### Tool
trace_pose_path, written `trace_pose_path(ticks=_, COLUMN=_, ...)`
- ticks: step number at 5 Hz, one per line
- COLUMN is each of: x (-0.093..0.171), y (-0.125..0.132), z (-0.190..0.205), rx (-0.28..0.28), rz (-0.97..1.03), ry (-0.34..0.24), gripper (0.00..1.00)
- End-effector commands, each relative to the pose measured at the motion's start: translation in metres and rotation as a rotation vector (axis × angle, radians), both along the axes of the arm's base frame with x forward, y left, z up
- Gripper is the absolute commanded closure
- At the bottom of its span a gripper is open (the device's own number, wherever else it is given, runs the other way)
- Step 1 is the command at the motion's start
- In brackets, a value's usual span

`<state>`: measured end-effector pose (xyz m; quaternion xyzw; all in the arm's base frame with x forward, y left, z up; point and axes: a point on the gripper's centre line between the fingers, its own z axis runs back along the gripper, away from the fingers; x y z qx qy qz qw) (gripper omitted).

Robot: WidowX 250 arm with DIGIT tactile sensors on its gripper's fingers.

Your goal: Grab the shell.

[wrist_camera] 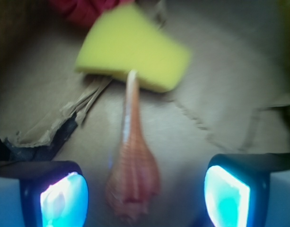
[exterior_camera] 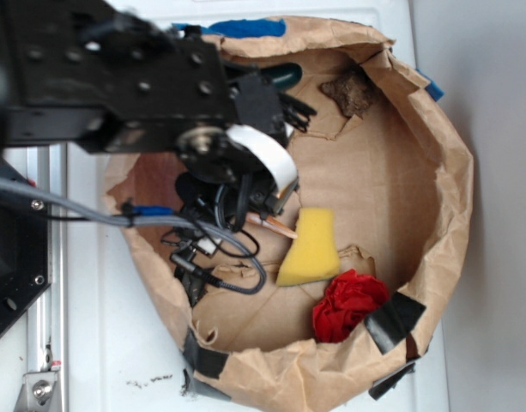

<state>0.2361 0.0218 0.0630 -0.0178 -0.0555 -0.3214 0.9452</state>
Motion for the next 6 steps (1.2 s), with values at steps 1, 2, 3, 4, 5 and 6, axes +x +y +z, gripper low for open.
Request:
trace_pose_path(ticks=1, x=0.013, y=0.002, z=-0.002, rx=0.028, rz=-0.001, ry=-0.028, gripper=0.00)
trace_pose_path(ticks=2, x=0.014, y=0.002, z=-0.007, rx=0.042, rz=0.000, ry=-0.026, gripper=0.00)
trace_pose_path(ticks=3, x=0.016, y=0.001, z=-0.015, rx=0.059, rz=0.001, ry=-0.020, gripper=0.00)
trace_pose_path(ticks=4, x=0.015, y=-0.002, z=-0.022, rx=0.069, rz=-0.011, ry=-0.017, gripper=0.00)
trace_pose_path(ticks=5, x=0.015, y=-0.004, z=-0.026, rx=0.075, rz=-0.012, ry=-0.006, gripper=0.00)
trace_pose_path(ticks=6, x=0.014, y=-0.008, z=-0.035, rx=0.086, rz=-0.030, ry=0.006, gripper=0.00)
